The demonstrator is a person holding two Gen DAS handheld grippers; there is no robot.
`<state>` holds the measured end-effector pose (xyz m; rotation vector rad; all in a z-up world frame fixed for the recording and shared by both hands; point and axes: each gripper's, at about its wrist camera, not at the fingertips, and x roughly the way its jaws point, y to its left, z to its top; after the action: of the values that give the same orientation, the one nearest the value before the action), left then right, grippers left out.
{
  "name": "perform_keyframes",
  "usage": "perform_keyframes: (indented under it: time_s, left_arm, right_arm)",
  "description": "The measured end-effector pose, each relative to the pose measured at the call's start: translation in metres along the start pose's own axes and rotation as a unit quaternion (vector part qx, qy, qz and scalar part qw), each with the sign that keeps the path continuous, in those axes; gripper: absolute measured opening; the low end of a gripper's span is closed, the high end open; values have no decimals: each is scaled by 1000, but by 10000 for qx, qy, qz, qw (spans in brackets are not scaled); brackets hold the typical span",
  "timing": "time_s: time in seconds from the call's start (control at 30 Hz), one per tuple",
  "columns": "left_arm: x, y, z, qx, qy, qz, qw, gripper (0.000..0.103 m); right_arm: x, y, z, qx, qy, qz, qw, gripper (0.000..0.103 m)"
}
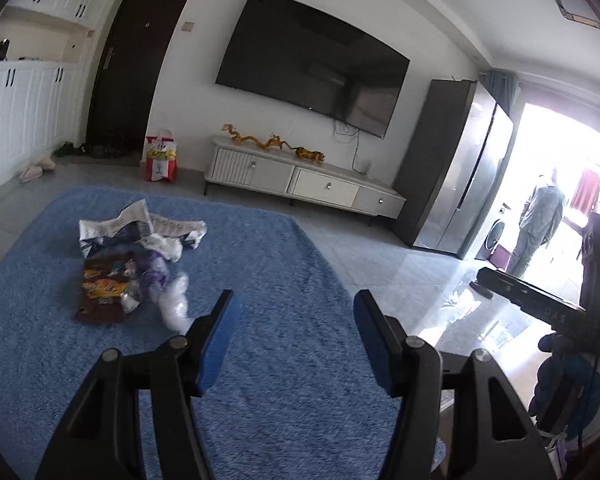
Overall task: Collect trash
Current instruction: 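Move both open tools back toward the remaining trash on the rug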
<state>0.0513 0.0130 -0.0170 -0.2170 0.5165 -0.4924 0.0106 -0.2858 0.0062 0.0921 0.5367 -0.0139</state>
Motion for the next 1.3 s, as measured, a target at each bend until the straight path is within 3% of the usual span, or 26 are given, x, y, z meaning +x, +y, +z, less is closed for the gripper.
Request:
perform_keyframes:
  time_s: [0.37, 0.8, 1.3]
  left_arm:
    - [11, 66, -21, -339, 302, 420, 9981, 58]
    - [11, 148, -46, -919, 327, 1009, 9901, 61]
    - [7, 181, -58, -1079, 439, 1310, 9845, 61]
  right_arm:
    - [25, 34, -2, -280, 331, 20, 9991, 55]
    - [61, 79, -8, -654, 721, 196, 9951, 55]
    - [102, 122, -13, -980, 1009, 710, 9875, 55]
